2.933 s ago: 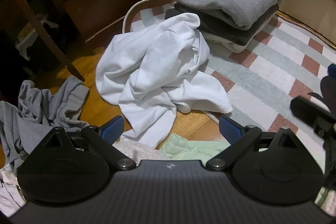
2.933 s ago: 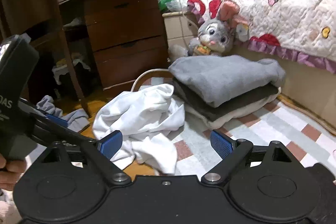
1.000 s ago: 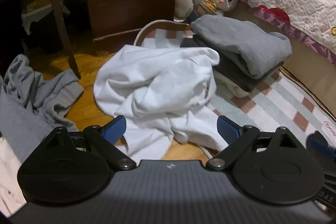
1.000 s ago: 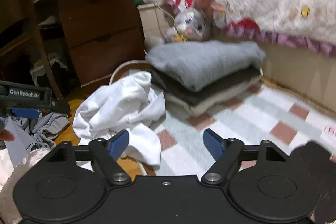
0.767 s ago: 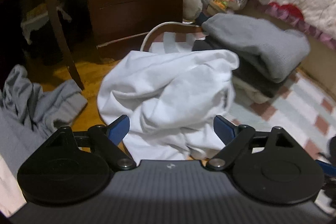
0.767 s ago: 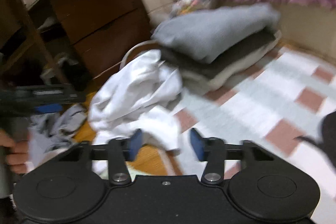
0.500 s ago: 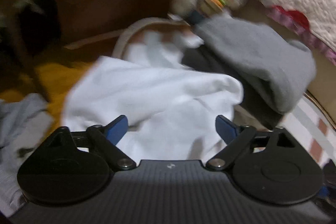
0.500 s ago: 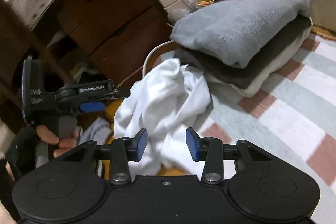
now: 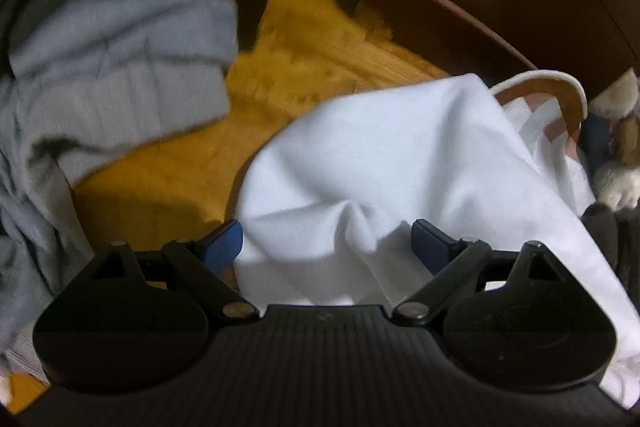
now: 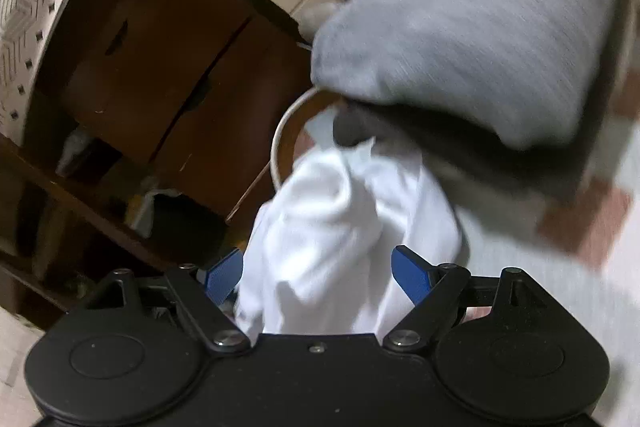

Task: Fold clothes
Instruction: 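Grasp the white T-shirt with the right tool while the left tool grasps it too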

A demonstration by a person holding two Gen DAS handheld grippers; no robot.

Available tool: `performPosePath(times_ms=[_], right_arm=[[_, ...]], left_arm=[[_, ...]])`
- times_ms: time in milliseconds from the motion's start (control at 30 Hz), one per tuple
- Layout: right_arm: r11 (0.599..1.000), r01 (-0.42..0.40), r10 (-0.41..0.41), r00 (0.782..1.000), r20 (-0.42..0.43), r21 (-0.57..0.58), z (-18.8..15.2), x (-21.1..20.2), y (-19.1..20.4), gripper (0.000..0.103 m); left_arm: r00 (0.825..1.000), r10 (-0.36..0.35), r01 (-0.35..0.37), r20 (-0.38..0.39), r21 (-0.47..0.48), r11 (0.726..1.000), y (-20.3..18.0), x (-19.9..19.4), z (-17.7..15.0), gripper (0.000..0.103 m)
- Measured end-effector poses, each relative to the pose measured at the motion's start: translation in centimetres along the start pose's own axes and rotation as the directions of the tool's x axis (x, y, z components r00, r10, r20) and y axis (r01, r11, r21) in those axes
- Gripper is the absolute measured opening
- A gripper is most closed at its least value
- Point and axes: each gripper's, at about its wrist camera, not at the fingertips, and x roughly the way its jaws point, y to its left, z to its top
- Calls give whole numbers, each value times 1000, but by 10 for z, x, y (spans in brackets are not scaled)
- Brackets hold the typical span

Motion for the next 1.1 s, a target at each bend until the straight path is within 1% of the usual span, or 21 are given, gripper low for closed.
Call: performPosePath(times_ms=[67, 133, 200, 233, 267, 300, 333, 367, 400, 433, 500, 567, 633, 700, 733, 800, 833, 900, 967, 1033, 1100], right_arm=[[998, 36, -36, 999, 5, -41, 7, 15, 4, 87], [998, 64, -65, 998, -12, -22, 8, 34, 0, 89], [995, 95, -94, 995, -32, 19, 7, 53, -8, 90], [993, 106, -104, 994, -42, 47, 5, 62, -10, 90], [992, 104, -100, 993, -58, 70, 1, 70, -13, 75], [992, 81, -73, 994, -85, 98, -4, 76, -17, 56], [990, 60, -46, 993, -108, 125, -8, 81, -20, 35], [989, 46, -32, 995, -99, 143, -12, 81, -20, 24], [987, 32, -18, 996, -89, 160, -15, 80, -20, 20], [985, 10, 4, 997, -79, 170, -17, 77, -20, 19], [984, -49, 60, 996, -64, 170, -17, 64, -15, 16], [986, -113, 118, 992, -40, 119, -12, 39, 2, 15], [989, -142, 142, 990, -15, 30, -6, 9, 24, 15], [987, -146, 148, 989, 16, -69, -1, -25, 48, 15], [986, -137, 141, 989, 39, -91, 0, -45, 53, 15], [988, -87, 99, 991, 91, -127, 0, -86, 59, 15], [989, -48, 66, 991, 120, -140, -1, -107, 60, 15], [988, 32, -5, 984, 179, -150, -4, -149, 58, 14], [983, 119, -84, 969, 234, -140, -9, -189, 50, 14], [971, 203, -160, 944, 288, -123, -16, -231, 43, 14], [953, 284, -235, 912, 336, -104, -18, -272, 40, 14]], left_arm=[[999, -50, 49, -19, -68, 996, 8, 3, 1, 92], [990, -119, 110, -75, -115, 987, 10, 13, -2, 94], [969, -206, 184, -136, -154, 971, 10, 20, -7, 91], [953, -255, 227, -163, -174, 958, 10, 23, -9, 83], [938, -298, 267, -179, -179, 947, 8, 24, -11, 44], [931, -324, 302, -169, -142, 943, 2, 19, -10, 25], [925, -345, 331, -162, -106, 938, -4, 15, -9, 24], [922, -352, 345, -159, -74, 936, -9, 12, -10, 22], [918, -362, 359, -161, -51, 932, -13, 9, -11, 20], [906, -383, 379, -179, -57, 924, -13, 10, -11, 19], [869, -444, 436, -220, -85, 896, -15, 13, -12, 17], [819, -520, 512, -242, -101, 853, -18, 7, -14, 17], [742, -618, 613, -259, -109, 782, -26, -8, -18, 15], [664, -686, 698, -297, -84, 711, -41, -23, -26, 14], [646, -693, 724, -319, -31, 689, -51, -33, -33, 14], [646, -670, 745, -366, 111, 658, -77, -55, -53, 14], [626, -673, 765, -394, 141, 629, -87, -62, -63, 14], [555, -687, 816, -469, 143, 561, -109, -70, -83, 14], [467, -700, 866, -540, 121, 485, -130, -78, -106, 14], [399, -697, 901, -596, 115, 417, -147, -96, -130, 14], [339, -676, 930, -654, 127, 344, -163, -112, -160, 13]])
